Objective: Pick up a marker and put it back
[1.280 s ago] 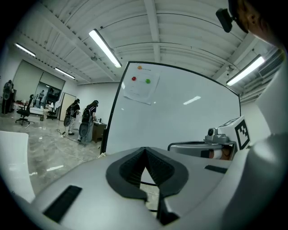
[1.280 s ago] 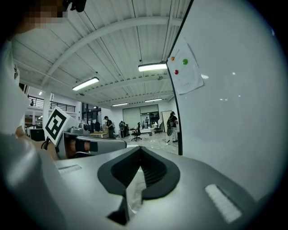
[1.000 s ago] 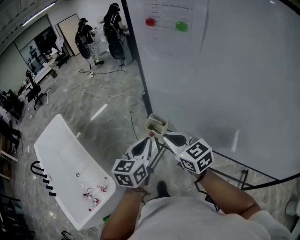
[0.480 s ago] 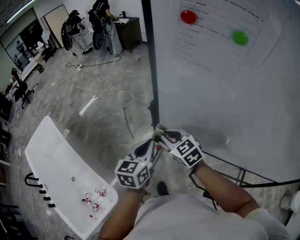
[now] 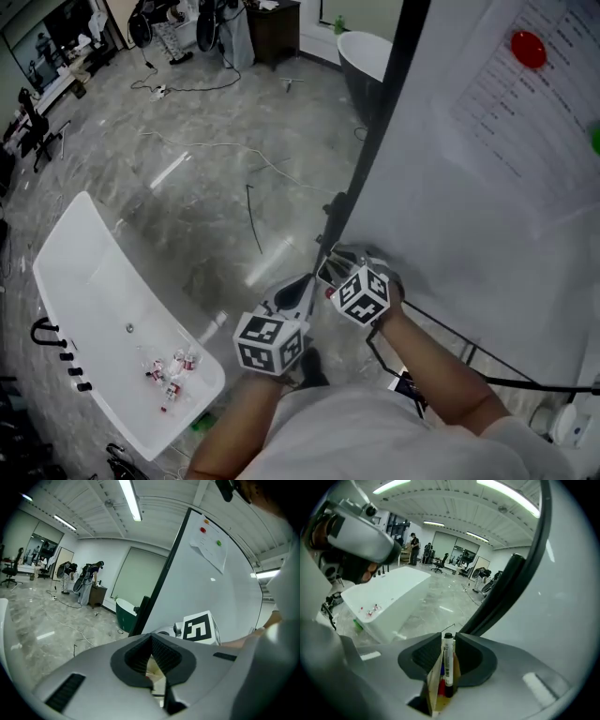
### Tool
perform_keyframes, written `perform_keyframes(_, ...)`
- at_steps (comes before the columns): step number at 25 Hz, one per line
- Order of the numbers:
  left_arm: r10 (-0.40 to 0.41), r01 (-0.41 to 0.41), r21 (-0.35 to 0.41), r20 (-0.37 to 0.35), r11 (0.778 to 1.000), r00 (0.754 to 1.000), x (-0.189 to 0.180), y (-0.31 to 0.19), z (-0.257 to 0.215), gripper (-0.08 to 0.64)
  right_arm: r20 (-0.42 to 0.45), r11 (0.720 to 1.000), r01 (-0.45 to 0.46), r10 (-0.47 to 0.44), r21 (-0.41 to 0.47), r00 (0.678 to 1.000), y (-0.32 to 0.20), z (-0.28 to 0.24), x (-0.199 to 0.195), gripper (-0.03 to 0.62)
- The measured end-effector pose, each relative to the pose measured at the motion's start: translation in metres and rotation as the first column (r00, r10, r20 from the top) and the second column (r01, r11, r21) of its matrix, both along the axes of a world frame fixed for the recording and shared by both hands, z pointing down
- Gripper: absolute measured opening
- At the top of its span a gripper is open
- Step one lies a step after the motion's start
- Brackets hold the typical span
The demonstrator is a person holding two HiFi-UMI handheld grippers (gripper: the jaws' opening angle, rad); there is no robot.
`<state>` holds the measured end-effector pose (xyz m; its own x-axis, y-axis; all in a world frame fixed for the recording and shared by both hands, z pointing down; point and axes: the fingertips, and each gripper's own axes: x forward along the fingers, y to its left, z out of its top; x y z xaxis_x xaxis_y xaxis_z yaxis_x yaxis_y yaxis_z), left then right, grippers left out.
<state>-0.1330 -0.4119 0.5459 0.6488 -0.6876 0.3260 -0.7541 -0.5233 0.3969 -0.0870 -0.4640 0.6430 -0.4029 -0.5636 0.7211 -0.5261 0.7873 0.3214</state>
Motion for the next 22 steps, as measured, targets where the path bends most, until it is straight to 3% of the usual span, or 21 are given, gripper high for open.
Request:
perform_keyframes(4,-0.021,0.021,-0.012,0.000,1.000,1.000,-0.018,-0.006,0.007,0.002,-0.043,1.000,0.004,-0.005,-0.014,0.999,-0.010,0.019,-0.003,0.069)
perform_keyframes(13,-0.010,0.010,-0.018,0.000,1.000,1.000,-0.022,-0.005,0.008,0.002,-0.001,1.000,-0.018,0.018,-0.017,1.000,-0.011,0.016,-0.003,0.066)
perform_keyframes(18,0.009,-0.009,0.000,0.004,1.000,1.000,-0.013,-0.001,-0.001,0.002,0.074,0.998,-0.053,0.050,0.036,0.996,-0.007,-0.011,0.004,0.064)
perform_keyframes(22,0.034,-0.035,0.023,0.005,0.999,0.999,0.000,0.007,-0.013,0.002,0.194,0.992,-0.099,0.082,0.078,0.978,0.000,-0.044,0.017,0.064)
